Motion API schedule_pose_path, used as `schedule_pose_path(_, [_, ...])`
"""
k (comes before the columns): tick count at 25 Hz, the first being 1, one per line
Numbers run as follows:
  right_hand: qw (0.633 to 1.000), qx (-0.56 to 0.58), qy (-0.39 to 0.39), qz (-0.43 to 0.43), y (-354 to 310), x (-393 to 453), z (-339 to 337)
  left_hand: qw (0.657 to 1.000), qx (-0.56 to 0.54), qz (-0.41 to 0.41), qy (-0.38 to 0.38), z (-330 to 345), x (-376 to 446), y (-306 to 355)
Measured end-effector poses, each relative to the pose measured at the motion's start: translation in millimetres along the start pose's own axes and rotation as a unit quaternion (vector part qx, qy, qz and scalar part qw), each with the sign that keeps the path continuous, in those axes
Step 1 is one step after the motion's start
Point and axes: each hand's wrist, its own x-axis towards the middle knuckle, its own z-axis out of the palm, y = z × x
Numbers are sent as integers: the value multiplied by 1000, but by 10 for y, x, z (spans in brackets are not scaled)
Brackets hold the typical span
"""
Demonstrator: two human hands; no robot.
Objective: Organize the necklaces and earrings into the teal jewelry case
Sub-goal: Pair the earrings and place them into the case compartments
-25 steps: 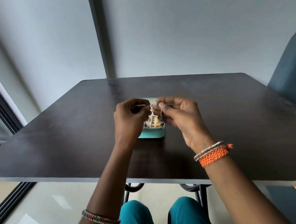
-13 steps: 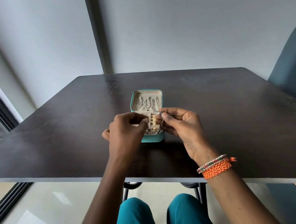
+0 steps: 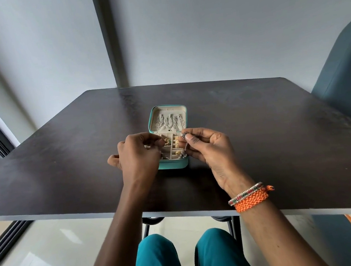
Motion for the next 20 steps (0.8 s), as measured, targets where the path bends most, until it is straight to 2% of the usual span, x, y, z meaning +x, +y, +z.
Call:
schedule_pose_path(5, [1000,4,5,10,-13,-14,-1,999,-34,21,-5,-86,-54,63])
schedule_pose_path(9, [1000,5,4,9,-13,-19,-5,996,66,44,29,-81,-83,59])
schedule_pose_path(15, [1000,-1,-2,1,9,-5,-11,988,140,44,-41,112,17,8])
schedule_pose_path(18, [999,-33,-9,-14,-12,18,-17,991,129,32,-31,102,11,-30])
schedule_pose_path(20, [994,-101,-23,-42,-67,59,14,993,115,28,0,95,-19,-85])
